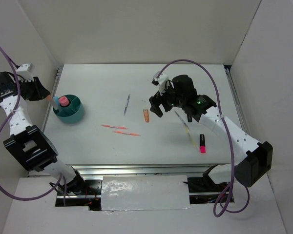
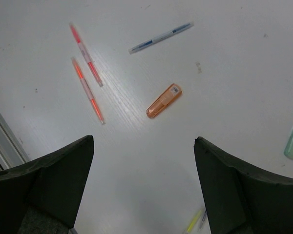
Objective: Sort the stationery into containers
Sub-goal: Place the pen in the storage box.
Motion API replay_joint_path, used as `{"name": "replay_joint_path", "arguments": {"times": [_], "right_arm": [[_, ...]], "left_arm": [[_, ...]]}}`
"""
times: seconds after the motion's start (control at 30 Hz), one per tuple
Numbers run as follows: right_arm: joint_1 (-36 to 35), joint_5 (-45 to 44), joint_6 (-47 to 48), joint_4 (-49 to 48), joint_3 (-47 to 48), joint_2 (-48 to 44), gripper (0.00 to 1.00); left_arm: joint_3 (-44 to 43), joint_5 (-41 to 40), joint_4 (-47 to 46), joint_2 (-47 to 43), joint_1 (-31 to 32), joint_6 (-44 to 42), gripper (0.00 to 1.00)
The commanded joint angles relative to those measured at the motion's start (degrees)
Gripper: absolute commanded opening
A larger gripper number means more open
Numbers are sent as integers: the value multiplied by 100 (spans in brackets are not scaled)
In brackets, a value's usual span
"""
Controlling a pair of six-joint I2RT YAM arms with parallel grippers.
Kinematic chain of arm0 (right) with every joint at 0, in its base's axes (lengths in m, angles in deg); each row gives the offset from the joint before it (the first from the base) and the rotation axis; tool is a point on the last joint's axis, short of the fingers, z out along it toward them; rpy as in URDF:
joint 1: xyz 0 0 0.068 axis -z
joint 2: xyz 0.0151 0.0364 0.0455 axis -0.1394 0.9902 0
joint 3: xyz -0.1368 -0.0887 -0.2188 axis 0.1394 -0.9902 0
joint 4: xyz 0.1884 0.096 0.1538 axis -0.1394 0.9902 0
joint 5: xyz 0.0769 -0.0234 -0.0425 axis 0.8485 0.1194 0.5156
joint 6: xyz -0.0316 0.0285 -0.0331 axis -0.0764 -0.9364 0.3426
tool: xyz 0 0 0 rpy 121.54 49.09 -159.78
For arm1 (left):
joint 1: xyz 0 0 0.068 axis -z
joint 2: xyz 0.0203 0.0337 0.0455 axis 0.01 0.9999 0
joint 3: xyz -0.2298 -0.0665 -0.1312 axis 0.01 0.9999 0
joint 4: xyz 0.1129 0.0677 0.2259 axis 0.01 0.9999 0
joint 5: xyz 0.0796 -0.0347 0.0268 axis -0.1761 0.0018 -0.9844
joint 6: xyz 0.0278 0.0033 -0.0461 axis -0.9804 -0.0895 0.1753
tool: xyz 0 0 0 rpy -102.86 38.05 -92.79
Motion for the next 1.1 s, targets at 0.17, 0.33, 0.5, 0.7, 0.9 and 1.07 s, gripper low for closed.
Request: {"name": "replay_joint_path", "arguments": {"times": [0.17, 0.33, 0.5, 0.7, 0.9, 1.07], "right_arm": [[34, 112, 46, 173, 358, 127, 89], [17, 147, 55, 200, 446, 215, 89], [-27, 191, 37, 218, 525, 356, 89], [-237, 393, 81, 25, 464, 567, 84], [-651, 683, 309, 340, 998, 1496, 57], [-1160, 605, 397, 726, 1597, 2323, 37]], "left_arm": [[138, -233, -873, 210, 288, -96, 0], [243, -304, -988, 351, 306, -131, 0], [533, -304, -1120, 316, 323, -140, 9], [867, -120, -1260, 202, 288, -17, 36], [903, 117, -1252, -53, 262, 27, 61], [902, 328, -1252, -387, 314, 36, 62]]}}
